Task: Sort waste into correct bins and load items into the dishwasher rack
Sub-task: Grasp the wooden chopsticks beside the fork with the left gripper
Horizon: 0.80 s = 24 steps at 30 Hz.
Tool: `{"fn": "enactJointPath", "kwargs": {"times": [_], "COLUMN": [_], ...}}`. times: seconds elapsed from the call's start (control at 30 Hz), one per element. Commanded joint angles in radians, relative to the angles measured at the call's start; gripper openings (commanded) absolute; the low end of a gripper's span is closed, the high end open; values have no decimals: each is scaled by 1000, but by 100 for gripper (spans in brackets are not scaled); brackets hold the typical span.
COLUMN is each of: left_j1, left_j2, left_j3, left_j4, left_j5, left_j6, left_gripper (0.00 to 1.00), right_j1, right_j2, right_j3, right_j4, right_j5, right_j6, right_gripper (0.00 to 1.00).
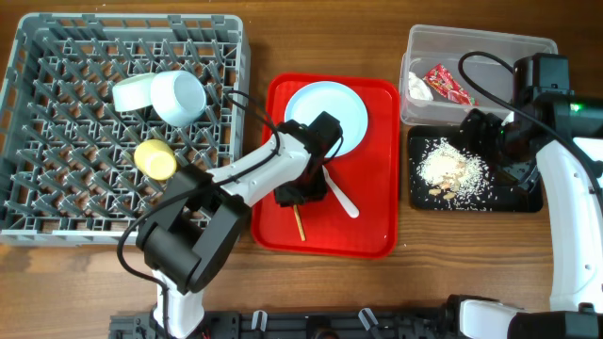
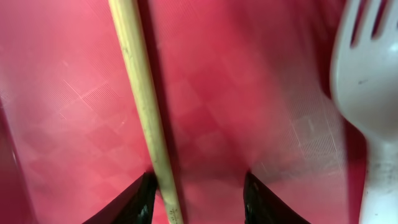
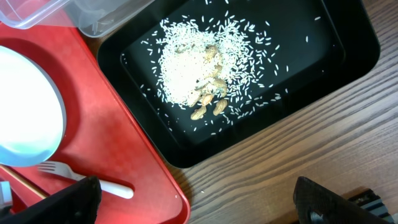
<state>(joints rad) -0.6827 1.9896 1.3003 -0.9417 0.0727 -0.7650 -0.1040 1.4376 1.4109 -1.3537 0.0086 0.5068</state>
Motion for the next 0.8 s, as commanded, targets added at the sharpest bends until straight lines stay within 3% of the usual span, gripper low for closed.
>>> {"fn": "enactJointPath", "kwargs": {"times": [0.0, 0.47, 0.77], "left_j1": [18, 25, 121], "left_j2": [6, 6, -109], "left_j3": [-12, -12, 29], "left_j4": [-1, 6, -21], "left_j5": [-22, -22, -22], "left_j6": [-6, -6, 89], "left_gripper": [40, 4, 4], "right_j1": [0, 0, 0], "right_j2": [-5, -5, -5], "right_j3": [15, 15, 15], "right_j4": [-2, -16, -21], "right_j5": [18, 18, 18], "right_j6": [-10, -10, -10], "right_gripper": [100, 100, 100]}}
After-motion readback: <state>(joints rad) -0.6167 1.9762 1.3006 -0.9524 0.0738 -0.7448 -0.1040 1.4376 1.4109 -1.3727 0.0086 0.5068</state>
